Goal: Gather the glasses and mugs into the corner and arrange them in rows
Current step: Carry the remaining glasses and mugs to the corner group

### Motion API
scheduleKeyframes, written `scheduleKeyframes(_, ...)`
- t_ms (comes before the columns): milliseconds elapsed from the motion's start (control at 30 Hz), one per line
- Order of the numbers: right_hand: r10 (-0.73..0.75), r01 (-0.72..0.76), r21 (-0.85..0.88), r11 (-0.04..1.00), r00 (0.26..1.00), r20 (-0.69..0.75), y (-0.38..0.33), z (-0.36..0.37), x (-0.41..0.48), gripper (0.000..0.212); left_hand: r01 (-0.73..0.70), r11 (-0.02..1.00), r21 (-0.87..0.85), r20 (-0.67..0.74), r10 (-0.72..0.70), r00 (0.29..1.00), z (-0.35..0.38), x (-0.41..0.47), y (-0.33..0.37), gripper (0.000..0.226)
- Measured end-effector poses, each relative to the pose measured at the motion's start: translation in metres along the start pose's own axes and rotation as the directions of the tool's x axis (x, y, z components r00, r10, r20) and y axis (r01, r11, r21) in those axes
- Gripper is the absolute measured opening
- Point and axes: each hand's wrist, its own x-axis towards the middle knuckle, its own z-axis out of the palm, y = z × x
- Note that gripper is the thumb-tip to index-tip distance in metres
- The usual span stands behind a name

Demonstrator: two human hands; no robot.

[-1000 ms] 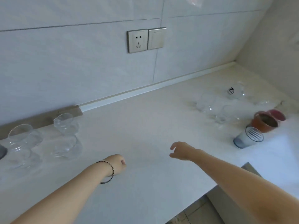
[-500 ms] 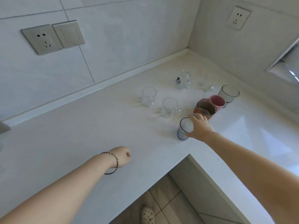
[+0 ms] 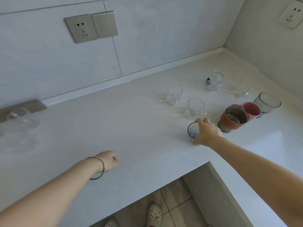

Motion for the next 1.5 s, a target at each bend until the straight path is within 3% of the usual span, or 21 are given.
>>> scheduleKeyframes(200,-0.268,0.271,-0.023,0.962,0.959,0.088,-0.122,0.005,-0.022,0.084,0.13,0.974,-0.187,-0.034,-0.139,0.99,0.011,-0.033,-0.099,0.012)
scheduleKeyframes(400,-0.52,0.531,-0.041,0.846,0.84,0.152,-0.284,0.03,-0.071,0.084,0.254,0.913,-0.319,-0.064,-0.288,0.956,0.031,-0.082,-0.231,0.013)
scheduleKeyframes(567,-0.645,0.664,-0.045,0.747,0.739,0.193,-0.422,0.06,-0.127,0.088,0.34,0.849,-0.404,-0.073,-0.401,0.913,0.052,-0.123,-0.361,0.025)
scheduleKeyframes(733,-0.672,0.695,-0.022,0.719,0.702,0.236,-0.544,0.097,-0.183,0.094,0.394,0.827,-0.401,-0.049,-0.449,0.892,0.066,-0.147,-0.491,0.011)
scheduleKeyframes(967,-0.712,0.733,0.028,0.68,0.65,0.265,-0.687,0.145,-0.246,0.091,0.404,0.781,-0.476,-0.023,-0.471,0.882,0.073,-0.176,-0.603,0.025)
scheduleKeyframes(1133,-0.751,0.756,0.088,0.649,0.618,0.231,-0.778,0.172,-0.276,0.083,0.415,0.751,-0.514,0.036,-0.464,0.885,0.078,-0.186,-0.642,0.031)
scheduleKeyframes(1267,-0.739,0.732,0.13,0.669,0.633,0.232,-0.836,0.192,-0.289,0.075,0.41,0.724,-0.554,0.05,-0.463,0.885,0.085,-0.191,-0.659,0.036)
scheduleKeyframes(1367,-0.732,0.719,0.143,0.68,0.652,0.198,-0.864,0.202,-0.294,0.077,0.397,0.706,-0.586,0.064,-0.448,0.892,0.095,-0.19,-0.666,0.03)
scheduleKeyframes(1500,-0.737,0.708,0.205,0.676,0.656,0.162,-0.881,0.209,-0.295,0.081,0.395,0.721,-0.57,0.078,-0.431,0.899,0.106,-0.188,-0.669,0.038)
